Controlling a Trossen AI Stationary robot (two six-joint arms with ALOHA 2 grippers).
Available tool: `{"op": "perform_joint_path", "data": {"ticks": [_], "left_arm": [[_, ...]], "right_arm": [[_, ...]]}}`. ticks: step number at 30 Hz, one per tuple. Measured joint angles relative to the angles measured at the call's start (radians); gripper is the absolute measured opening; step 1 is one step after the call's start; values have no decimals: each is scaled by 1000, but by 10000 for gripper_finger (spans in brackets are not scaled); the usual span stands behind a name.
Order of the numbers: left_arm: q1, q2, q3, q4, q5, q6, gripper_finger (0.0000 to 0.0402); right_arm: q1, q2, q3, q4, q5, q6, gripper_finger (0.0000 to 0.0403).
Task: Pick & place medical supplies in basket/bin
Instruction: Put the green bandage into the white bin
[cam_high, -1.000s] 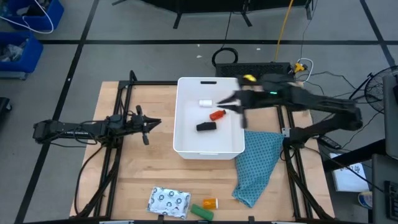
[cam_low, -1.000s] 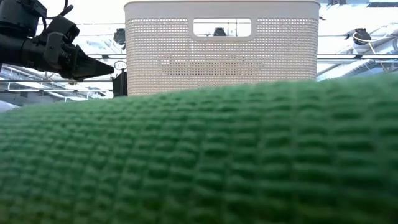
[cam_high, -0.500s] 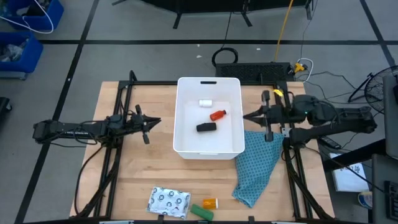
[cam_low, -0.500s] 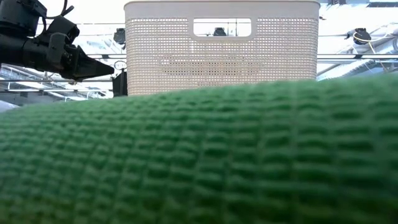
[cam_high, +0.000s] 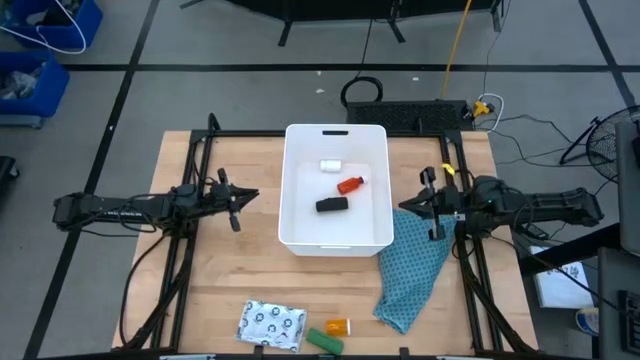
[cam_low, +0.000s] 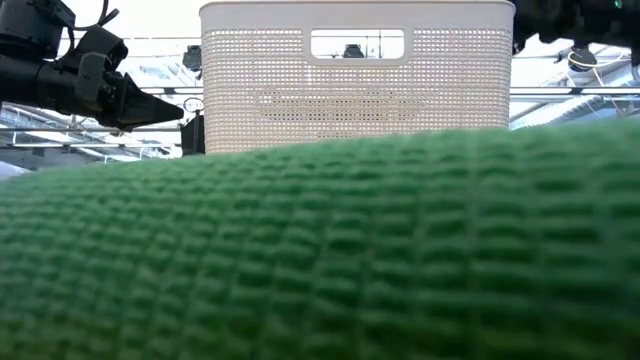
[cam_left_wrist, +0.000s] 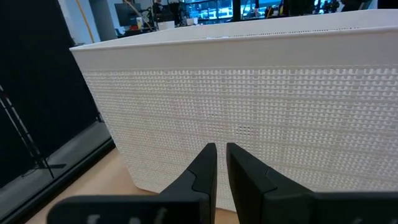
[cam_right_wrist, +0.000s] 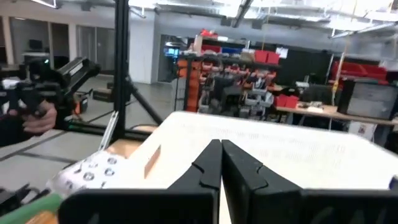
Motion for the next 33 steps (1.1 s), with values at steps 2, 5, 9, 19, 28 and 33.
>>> {"op": "perform_joint_path", "data": {"ticks": [2,5,9,19,28,33], "left_arm": [[0,0,0,0,0,0,42],[0,0,0,0,0,6,42],[0,0,0,0,0,7,42],[0,0,0,-30,8,-53,42],[-13,0,72,-14,61,-74,42],[-97,30,271,-145,42,-22,42]], "right_arm": [[-10,-15,-28,-1,-19,14,0],[-18,-49,-66,1,-19,22,0],[-18,-99,-161,126,-18,19,0],[-17,-115,-320,275,-16,62,0],[-17,-116,-322,261,-20,22,0],[-17,-116,-323,268,-20,8,0]]}}
